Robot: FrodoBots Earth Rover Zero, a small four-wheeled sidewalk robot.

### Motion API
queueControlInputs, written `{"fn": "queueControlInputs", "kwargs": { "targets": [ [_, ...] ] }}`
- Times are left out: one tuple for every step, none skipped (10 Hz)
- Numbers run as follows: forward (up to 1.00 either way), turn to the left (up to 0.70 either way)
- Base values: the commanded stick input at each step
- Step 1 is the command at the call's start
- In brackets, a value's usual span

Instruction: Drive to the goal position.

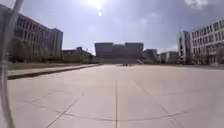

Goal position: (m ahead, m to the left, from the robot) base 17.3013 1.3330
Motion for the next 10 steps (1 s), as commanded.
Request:
{"fn": "queueControlInputs", "kwargs": {
  "targets": [
    [0.85, 0.0],
    [0.85, 0.0],
    [0.85, 0.0],
    [0.85, 0.0],
    [0.85, 0.0],
    [0.85, 0.0],
    [0.85, 0.0],
    [0.85, 0.0],
    [0.85, 0.0],
    [0.85, 0.0]
  ]
}}
